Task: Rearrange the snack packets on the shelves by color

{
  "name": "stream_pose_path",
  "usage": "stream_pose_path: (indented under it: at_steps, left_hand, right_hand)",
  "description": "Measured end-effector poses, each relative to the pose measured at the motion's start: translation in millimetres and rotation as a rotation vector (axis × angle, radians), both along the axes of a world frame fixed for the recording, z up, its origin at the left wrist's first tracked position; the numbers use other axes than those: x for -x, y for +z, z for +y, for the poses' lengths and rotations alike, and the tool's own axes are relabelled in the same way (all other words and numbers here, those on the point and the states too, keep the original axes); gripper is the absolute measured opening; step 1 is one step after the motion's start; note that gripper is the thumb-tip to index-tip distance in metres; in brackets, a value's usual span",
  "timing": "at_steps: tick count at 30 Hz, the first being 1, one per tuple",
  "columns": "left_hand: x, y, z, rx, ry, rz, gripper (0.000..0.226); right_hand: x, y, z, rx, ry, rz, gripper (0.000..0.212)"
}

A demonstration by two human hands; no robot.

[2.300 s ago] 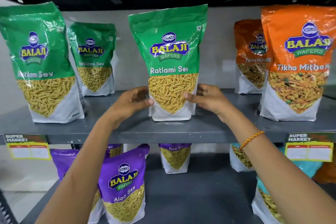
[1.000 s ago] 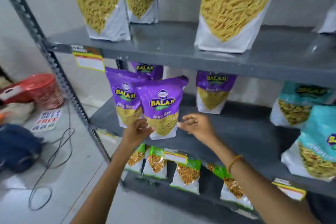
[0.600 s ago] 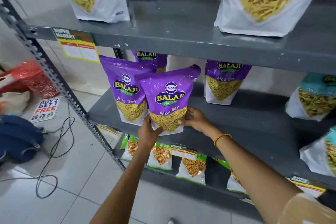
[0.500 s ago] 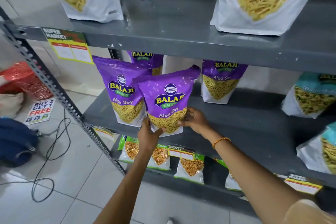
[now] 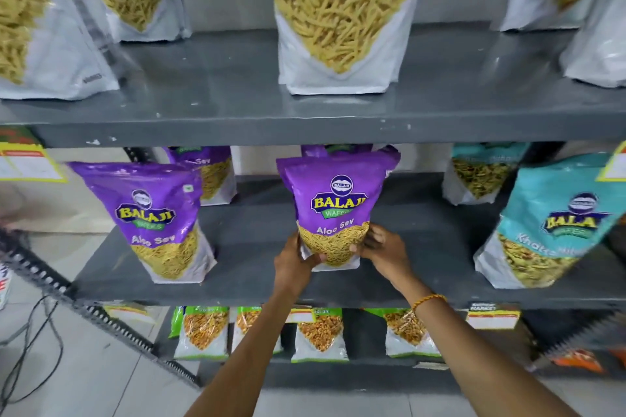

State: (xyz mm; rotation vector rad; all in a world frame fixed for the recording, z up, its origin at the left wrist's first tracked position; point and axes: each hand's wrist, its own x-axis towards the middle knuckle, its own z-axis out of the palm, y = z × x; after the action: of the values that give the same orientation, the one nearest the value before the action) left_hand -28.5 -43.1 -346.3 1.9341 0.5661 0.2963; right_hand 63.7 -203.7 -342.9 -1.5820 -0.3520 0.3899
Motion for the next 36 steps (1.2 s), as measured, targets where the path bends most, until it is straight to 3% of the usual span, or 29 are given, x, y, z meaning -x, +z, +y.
stream_pose_path:
  at_steps: [3, 7, 12, 22, 36]
  left_hand:
    - [-4, -6, 1, 0.035, -0.006, 0.005, 0.063]
    - [-6, -6, 7, 0.047, -0.069, 0.03, 0.068]
    - [-7, 10, 22, 0.059, -0.143, 0.021, 0.089]
    - [-7, 15, 15, 0.111, -0.187, 0.04, 0.055]
    - [9, 19, 2, 0.068, -0.156, 0.066, 0.053]
  right_hand:
    - [2, -3, -3, 0.015, -0.006, -0.007, 0.035]
    - [0, -5, -1, 0.027, 0.013, -0.015, 0.049]
    - [-11, -2, -4, 0.052, 0.084, 0.063, 0.055]
    - [2, -5, -11, 0.156, -0.002, 0.003, 0.032]
    - [19, -11, -16, 0.257, -0.062, -0.039, 0.033]
